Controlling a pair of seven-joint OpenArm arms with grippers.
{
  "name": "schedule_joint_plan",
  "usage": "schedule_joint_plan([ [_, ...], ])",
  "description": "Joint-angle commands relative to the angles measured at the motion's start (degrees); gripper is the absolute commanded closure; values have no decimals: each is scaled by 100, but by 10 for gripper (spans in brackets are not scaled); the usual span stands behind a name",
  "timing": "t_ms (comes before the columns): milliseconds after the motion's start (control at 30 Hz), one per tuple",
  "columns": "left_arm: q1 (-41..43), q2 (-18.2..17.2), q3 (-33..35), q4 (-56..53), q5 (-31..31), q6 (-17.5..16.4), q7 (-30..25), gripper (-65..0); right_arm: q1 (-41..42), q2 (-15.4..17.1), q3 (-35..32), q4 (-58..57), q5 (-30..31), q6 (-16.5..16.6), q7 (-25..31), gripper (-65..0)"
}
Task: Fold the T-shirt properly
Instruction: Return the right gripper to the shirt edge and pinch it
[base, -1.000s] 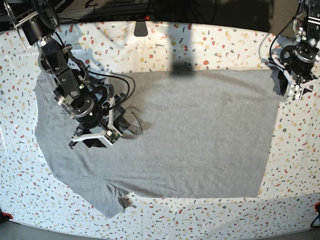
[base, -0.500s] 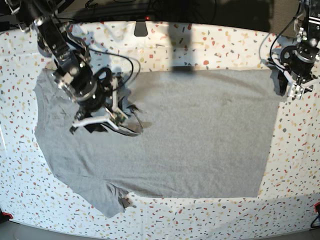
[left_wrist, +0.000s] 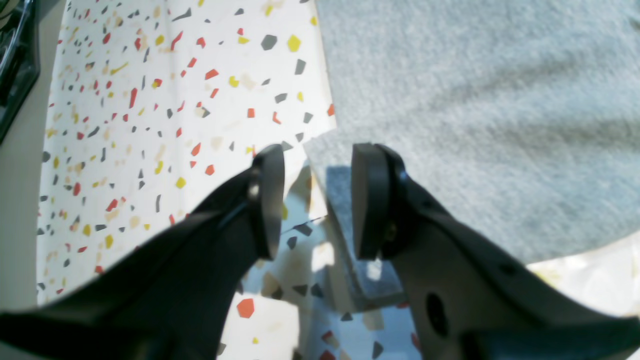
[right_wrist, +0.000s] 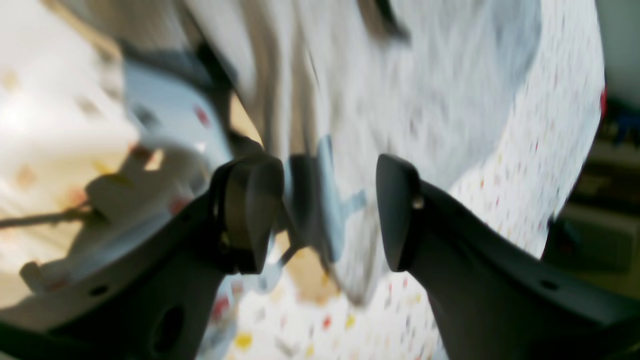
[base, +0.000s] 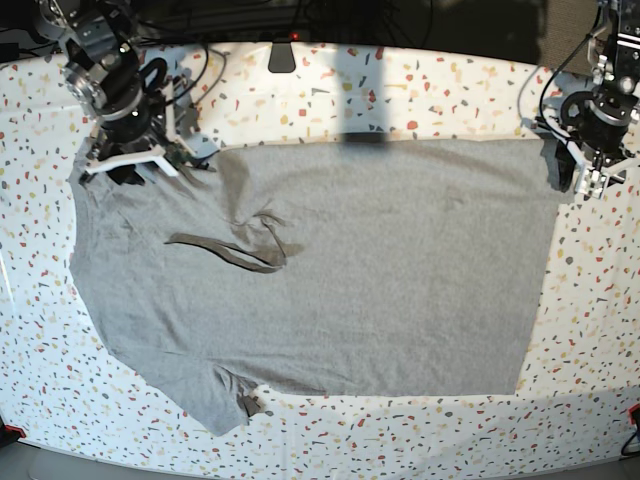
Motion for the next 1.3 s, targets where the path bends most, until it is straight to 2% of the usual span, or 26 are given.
schedule_joint_plan([
  [0, -31, -96, -44, 87, -15, 48, -136, -221, -129, 96, 190, 151, -39, -61, 72, -334],
  [200, -31, -98, -44, 87, -17, 48, -173, -221, -1082, 444, 813, 367, -37, -44, 94, -334],
  [367, -31, -94, -44, 87, -17, 48, -173, -221, -1515, 492, 1189, 356, -39, -44, 87, -334],
  [467, -28, -85, -44, 87, -15, 48, -173, -221, -1532, 529, 1217, 214, -61, -42, 162, -334],
  [633, -28, -81, -44, 87, -17, 48, -149, -221, -1436, 584, 1217, -326, -103, -48, 870, -334],
  [833, -28, -85, -44, 87, -15, 48, -149, -221, -920, 584, 1215, -717, -98, -37, 905, -334],
  [900, -28, -85, -44, 87, -9, 42, -149, -221, -778, 584, 1215, -776, -90, 85, 905, -334],
  [933, -26, -85, -44, 87, 90, 0, -122, -221, -721, 586, 1215, -807, -76, 188, 909, -334],
  [1067, -24, -87, -44, 87, 1185, -623, 83, -222, -590, 584, 1215, -994, -74, 498, 1001, -334],
  [1167, -15, -101, -44, 92, 1998, -643, 83, -222, -566, 581, 1215, -1139, -76, 514, 1036, -334],
  [1267, 28, -103, -44, 136, 2321, -654, 85, -222, -564, 584, 1215, -1231, -76, 514, 1038, -334],
])
